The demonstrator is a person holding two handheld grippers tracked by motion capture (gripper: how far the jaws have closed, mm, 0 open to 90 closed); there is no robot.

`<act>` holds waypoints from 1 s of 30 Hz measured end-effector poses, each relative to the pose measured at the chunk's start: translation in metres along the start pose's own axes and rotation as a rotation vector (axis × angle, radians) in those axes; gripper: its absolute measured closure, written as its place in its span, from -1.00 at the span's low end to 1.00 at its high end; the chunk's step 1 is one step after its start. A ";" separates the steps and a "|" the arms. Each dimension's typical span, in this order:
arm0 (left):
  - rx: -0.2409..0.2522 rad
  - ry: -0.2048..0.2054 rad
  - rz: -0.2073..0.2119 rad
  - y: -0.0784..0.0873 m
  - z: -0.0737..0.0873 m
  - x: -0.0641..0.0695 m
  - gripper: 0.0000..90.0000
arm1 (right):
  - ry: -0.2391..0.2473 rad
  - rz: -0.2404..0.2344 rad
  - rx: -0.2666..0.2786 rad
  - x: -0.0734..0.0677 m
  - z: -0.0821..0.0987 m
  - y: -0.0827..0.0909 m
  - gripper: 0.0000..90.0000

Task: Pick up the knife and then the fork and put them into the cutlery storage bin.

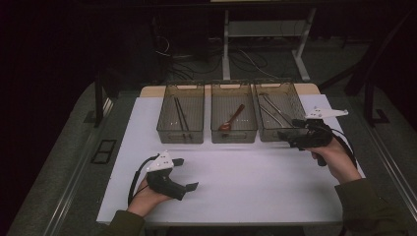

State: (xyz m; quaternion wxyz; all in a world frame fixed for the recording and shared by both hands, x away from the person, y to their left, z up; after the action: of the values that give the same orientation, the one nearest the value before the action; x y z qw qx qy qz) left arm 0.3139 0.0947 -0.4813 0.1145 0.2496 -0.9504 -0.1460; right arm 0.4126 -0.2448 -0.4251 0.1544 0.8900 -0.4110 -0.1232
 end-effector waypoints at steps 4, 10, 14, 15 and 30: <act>0.001 -0.003 0.000 0.001 0.000 0.000 -1.00 | 0.004 -0.023 0.014 -0.008 0.006 0.005 -0.60; 0.003 -0.005 0.002 0.002 0.000 0.002 -1.00 | 0.028 -0.056 0.019 -0.020 0.017 0.012 -0.62; 0.005 -0.005 0.003 0.002 -0.001 0.002 -1.00 | 0.031 -0.083 0.033 -0.029 0.022 0.018 -0.62; 0.007 -0.005 0.003 0.002 -0.001 0.002 -1.00 | 0.032 -0.088 0.035 -0.031 0.024 0.019 -0.62; 0.007 -0.005 0.004 0.002 -0.001 0.003 -1.00 | 0.047 -0.116 0.026 -0.045 0.049 0.028 -0.64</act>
State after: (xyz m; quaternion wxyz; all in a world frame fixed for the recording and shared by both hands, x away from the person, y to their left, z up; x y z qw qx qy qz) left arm 0.3105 0.0948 -0.4791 0.1115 0.2476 -0.9517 -0.1429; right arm 0.3480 -0.2359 -0.4559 0.1451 0.9169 -0.3565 -0.1057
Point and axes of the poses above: each handheld gripper's, and its own axes: y roughly backward along the jaws, z roughly out of its underside, x roughly to its right, the point moved 9 cm from there along -y, roughly forward along the jaws, and after that the axes turned 10 degrees about x, right-handed, at the moved point
